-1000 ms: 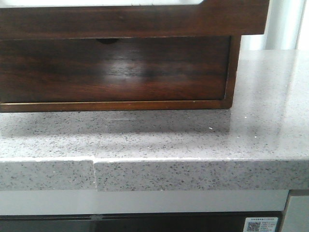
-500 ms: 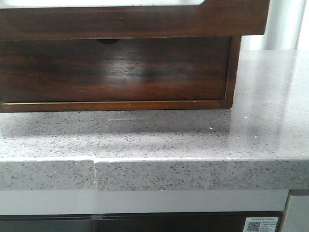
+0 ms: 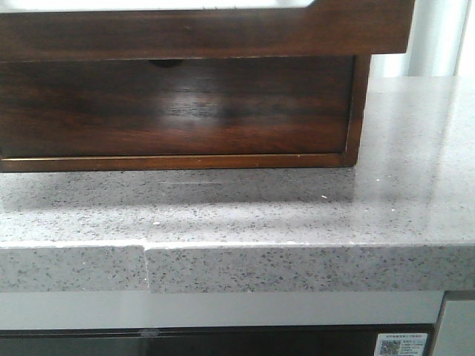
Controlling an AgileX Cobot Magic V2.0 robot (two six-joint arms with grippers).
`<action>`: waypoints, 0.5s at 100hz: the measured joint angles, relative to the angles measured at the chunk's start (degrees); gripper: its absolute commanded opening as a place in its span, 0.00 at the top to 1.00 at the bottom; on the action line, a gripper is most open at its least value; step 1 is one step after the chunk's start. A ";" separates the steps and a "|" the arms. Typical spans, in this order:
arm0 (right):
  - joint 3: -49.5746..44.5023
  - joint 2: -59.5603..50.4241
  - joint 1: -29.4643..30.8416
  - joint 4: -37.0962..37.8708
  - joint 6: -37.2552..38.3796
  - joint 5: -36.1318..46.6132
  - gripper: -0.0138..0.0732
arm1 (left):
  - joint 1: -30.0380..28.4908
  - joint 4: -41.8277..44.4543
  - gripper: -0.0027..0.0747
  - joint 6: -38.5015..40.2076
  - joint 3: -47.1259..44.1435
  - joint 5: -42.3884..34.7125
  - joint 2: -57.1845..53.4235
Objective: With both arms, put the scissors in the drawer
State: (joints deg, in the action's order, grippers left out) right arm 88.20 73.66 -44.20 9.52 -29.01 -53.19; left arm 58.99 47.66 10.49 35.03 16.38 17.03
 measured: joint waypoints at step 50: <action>-5.91 -15.87 0.00 -2.35 13.20 -0.99 0.91 | 0.00 -14.39 0.99 0.09 -2.62 0.87 -10.59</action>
State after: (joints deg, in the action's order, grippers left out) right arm 82.29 57.79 -44.20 7.17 -15.80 -54.18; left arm 58.99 33.26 10.58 32.41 17.25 6.44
